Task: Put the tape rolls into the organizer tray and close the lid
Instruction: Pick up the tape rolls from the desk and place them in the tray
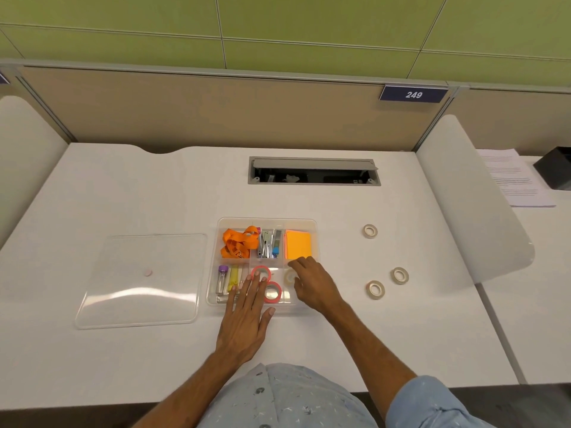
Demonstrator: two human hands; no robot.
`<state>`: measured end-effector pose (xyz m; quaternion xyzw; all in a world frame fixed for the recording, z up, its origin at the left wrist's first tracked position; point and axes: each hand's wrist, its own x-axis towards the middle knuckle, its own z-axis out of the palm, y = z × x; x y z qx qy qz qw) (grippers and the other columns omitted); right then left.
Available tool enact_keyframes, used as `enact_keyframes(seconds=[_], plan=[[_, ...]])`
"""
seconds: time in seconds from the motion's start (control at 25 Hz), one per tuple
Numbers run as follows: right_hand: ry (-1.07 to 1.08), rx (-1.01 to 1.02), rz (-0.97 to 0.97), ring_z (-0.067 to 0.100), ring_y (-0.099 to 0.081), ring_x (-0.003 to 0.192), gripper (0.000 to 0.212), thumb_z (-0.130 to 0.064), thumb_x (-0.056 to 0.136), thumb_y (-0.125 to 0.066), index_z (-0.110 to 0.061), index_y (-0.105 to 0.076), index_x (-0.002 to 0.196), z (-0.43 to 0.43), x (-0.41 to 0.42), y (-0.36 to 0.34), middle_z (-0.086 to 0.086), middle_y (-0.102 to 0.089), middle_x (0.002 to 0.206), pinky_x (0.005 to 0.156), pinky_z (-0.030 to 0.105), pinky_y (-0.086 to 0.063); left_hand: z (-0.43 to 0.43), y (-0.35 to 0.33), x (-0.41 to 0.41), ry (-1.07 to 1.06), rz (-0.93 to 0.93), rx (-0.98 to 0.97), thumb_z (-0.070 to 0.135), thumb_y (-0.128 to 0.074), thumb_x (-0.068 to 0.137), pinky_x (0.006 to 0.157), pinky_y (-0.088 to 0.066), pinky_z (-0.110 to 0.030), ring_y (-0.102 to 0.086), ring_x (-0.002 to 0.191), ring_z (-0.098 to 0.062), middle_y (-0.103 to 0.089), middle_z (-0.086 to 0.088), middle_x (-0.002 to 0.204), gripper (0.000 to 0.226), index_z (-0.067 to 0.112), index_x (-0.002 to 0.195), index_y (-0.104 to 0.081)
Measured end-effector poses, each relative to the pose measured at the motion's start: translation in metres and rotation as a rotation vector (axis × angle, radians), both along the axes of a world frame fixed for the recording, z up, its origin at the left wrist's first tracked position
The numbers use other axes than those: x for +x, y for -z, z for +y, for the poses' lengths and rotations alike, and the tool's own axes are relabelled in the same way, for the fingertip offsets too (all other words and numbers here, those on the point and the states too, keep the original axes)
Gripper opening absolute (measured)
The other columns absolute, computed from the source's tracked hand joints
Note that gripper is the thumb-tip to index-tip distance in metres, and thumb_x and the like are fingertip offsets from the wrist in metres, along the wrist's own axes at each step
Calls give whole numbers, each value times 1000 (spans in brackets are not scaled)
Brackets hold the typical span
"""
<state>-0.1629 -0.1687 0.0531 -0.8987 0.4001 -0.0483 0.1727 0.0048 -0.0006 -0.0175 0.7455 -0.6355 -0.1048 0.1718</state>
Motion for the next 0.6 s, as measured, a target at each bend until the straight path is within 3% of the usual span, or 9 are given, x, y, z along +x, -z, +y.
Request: enact_keyframes(seconds=[0.16,0.28,0.44,0.6], plan=[[90,-130,-126,28,-63,93,24,-1,89,-70,-14,-71,109,-3,-22,-10,4,-74,105,77,39,-50,1,1,-1,-5,3,-18,61,-25,113,135,-1,-47,-12,168,-23,-15,0,182,72,23,174,-15],[350,-185,-199,22,-60,91,26,0,86,-66,-20,-69,102,-9,-50,-7,-4,-70,98,75,38,-43,1,0,-2,-10,18,-28,59,-27,113,135,1,-46,-9,168,-22,-14,1,182,72,25,174,-11],[712,-176,-111,28,-58,102,32,-6,82,-67,-19,-67,111,-9,-92,11,2,-65,110,79,43,-44,1,2,-2,-18,21,-36,60,-25,113,136,2,-46,-12,168,-24,-16,0,181,72,24,174,-13],[914,-57,112,34,-55,106,42,-11,78,-69,-14,-64,119,-1,-115,29,9,-60,121,81,45,-42,1,4,-3,-10,12,-49,60,-25,113,133,-16,-60,-15,167,-26,-20,-3,180,72,21,173,-18]])
